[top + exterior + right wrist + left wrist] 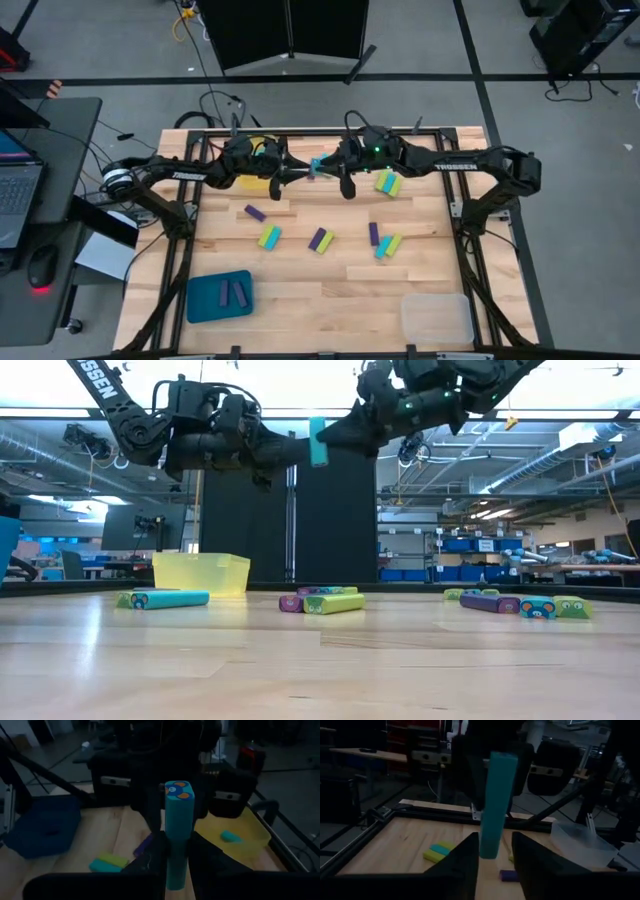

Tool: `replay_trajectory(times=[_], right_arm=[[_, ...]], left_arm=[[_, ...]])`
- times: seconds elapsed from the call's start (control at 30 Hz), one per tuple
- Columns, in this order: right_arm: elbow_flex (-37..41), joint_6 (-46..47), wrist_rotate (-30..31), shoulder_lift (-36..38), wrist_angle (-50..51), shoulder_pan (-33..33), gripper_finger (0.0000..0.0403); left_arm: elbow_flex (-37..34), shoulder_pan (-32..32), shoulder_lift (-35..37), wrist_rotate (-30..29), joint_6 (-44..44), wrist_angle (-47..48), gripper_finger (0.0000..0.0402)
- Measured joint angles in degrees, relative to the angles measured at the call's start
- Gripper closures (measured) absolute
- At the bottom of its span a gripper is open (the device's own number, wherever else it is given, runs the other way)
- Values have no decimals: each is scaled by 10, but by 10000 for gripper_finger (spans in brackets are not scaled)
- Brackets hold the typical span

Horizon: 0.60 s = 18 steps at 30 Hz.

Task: Sort blocks
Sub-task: Put the blue block into the yellow bin

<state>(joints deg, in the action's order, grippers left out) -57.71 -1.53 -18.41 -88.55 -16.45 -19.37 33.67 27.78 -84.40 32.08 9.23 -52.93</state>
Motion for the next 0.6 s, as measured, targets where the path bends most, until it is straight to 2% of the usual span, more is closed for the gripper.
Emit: replay_trajectory(times=[0.2,0.47,0.6], right_arm=[[0,-7,-22,-4,-25,-4,341],[0,-17,-24,-4,-36,-4,341],[0,-21,-25,-4,-42,-3,341]], left_arm=[[2,-9,0,-14,0,-1,240],[37,-25,0,-20,-17,20,239],[40,-28,0,-23,-25,23,252]])
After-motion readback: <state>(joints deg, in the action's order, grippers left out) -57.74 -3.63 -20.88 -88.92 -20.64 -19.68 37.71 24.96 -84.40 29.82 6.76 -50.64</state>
